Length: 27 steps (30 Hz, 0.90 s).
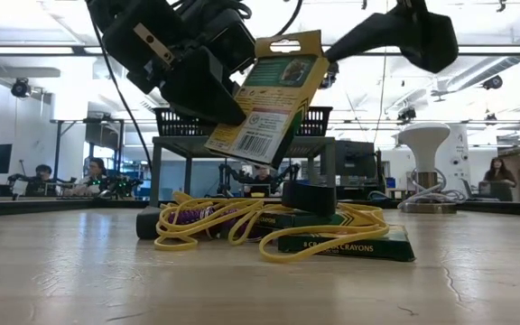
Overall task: Pick & Place Office Desk Supplies
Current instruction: Put the crayon box into the right black bin on the shelf
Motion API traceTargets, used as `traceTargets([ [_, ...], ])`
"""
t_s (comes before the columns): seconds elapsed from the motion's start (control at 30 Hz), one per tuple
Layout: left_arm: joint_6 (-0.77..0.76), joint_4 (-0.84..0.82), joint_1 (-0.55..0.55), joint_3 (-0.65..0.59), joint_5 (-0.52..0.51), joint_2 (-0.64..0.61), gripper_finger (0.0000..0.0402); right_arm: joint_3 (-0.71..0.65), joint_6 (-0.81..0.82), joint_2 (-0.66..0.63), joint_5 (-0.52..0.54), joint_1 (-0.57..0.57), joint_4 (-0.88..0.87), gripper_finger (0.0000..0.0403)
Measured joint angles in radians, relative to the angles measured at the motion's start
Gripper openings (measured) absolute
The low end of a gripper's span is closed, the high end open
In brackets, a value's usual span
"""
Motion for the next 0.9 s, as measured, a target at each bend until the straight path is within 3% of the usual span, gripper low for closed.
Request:
traceTargets([
  [0.13,0.0,0.0,0.0,0.0,0.0,0.0,0.0042,-0.004,-0.071,0.002,-0.078,-0.037,-0.02,0.0288],
  [0.33,0.0,0.007,0.0,0.0,0.0,0.0,0.0042,-0.005,-0.231,0.041,-0.104,-0.106,-0.008,0.0279],
  [0.47,-0.002,0.023,0.0,0.0,-0.003,0.0,0.0042,-0.006,-0.251,0.075,-0.141,-0.131,0.001,0.0265],
  [0.7,-0.003,0.034,0.0,-0.001,-0.026,0.002,0.0051,-0.006,-0.168,0.111,-0.142,-0.13,0.035,0.0222],
  [0.9,-0.011,0.036,0.009,0.009,-0.037,-0.001,0.0112,-0.006,0.001,0.118,-0.127,-0.126,0.018,0.015],
])
